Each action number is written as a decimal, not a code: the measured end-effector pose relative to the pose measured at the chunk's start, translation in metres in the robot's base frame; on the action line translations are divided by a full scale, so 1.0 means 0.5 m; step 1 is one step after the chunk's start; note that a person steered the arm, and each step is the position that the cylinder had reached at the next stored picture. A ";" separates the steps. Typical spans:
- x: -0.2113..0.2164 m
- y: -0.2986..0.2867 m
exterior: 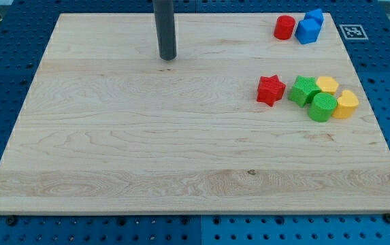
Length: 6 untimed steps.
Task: Move your arm to the right side
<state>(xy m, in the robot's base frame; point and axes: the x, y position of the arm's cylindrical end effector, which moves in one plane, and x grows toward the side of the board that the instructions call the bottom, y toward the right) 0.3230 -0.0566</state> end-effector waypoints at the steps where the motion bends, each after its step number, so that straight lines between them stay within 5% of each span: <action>1: -0.003 0.000; 2: 0.009 0.014; 6: 0.042 0.571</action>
